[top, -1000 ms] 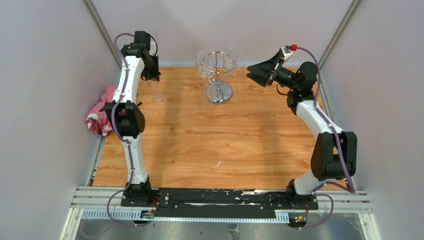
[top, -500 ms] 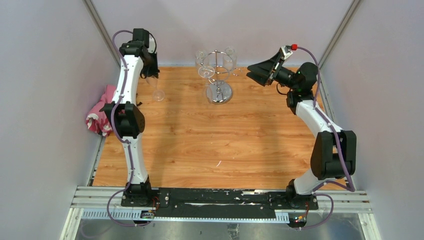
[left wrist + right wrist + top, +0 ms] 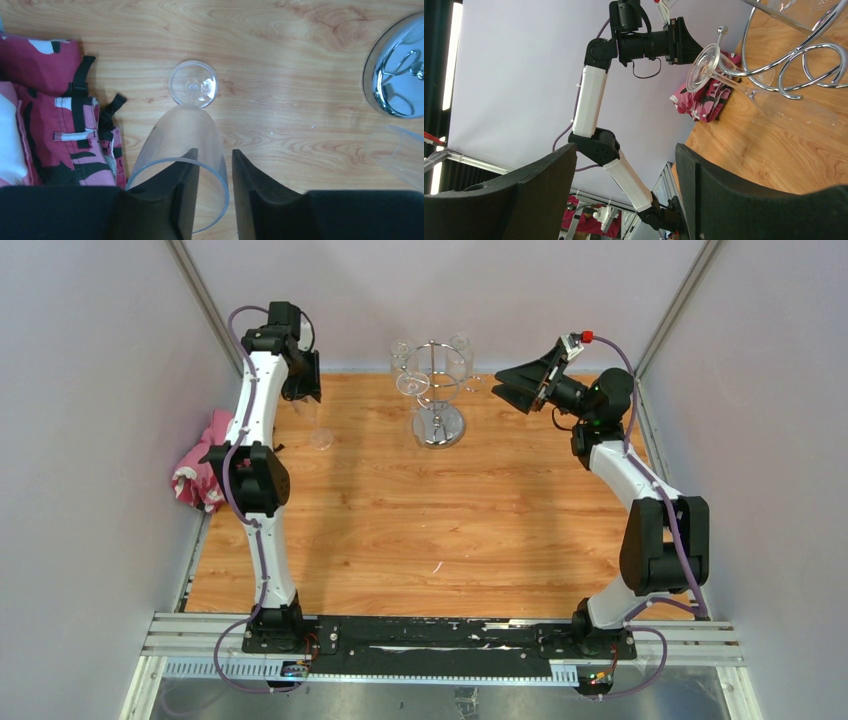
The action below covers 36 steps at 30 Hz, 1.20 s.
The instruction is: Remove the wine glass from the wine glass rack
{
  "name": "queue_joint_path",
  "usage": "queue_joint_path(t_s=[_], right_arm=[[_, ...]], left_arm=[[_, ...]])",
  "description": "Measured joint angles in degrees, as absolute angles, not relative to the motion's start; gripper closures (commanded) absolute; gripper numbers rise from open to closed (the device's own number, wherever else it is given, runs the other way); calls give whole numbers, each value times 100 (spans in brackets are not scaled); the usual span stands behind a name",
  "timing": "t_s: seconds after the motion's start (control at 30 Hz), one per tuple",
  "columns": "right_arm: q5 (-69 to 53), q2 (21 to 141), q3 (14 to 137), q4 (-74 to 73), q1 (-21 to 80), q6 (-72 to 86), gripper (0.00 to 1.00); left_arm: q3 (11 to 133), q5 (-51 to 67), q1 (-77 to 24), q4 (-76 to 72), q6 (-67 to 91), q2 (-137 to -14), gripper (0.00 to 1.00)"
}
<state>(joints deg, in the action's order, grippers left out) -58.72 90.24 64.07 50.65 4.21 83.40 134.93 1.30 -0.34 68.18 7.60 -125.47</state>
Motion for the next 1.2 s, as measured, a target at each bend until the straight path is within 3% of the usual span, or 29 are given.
queue_joint_path(t_s=[0.67,1.0,1.1,1.2], right_arm=[[-5874,9142,6379,5404,421,8580,24],[-5874,9148,6357,5448,421,8584,25],[-5874,9148,6355,5450,421,8582,25],[-5878,9146,6353,5448,421,8578,25]], left_arm=[[14073,237,-36,6847,836,-12245,53],[14370,683,-36,6764,989,-11343,61],[13970,1138,-40,6355,1118,-10818,59],[12431,1903,-78,5192,1568,-9697,57]])
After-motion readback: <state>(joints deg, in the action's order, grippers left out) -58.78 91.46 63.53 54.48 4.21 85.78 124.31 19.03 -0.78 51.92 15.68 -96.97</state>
